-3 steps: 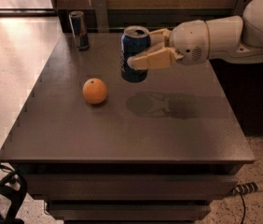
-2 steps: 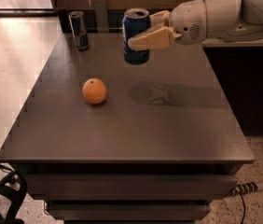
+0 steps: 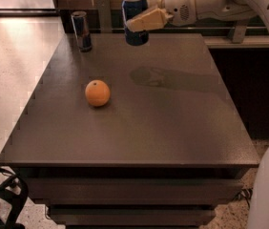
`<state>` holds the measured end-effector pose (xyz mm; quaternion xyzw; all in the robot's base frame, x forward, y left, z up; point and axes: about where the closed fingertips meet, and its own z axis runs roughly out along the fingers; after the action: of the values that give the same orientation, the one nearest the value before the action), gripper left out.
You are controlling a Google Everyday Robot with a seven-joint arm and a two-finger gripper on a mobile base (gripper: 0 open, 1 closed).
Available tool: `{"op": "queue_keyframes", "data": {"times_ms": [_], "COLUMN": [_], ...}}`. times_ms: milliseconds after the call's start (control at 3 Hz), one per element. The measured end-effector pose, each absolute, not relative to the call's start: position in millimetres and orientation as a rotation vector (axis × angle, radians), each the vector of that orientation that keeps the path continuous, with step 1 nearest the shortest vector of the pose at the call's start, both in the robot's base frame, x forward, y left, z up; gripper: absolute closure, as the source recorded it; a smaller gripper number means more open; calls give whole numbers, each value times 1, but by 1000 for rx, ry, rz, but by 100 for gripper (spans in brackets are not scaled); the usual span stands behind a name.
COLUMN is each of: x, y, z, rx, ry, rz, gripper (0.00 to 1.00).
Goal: Move pepsi can near redbull can
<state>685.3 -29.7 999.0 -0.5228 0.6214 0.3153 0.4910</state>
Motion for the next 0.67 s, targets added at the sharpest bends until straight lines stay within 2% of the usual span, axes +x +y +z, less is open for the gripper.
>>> {"op": "queue_keyframes", "data": {"times_ms": [667], "x": [755], "y": [4], "z": [950], "rx": [-1247], "ry": [1506], "rz": [767], "gripper": [100]}}
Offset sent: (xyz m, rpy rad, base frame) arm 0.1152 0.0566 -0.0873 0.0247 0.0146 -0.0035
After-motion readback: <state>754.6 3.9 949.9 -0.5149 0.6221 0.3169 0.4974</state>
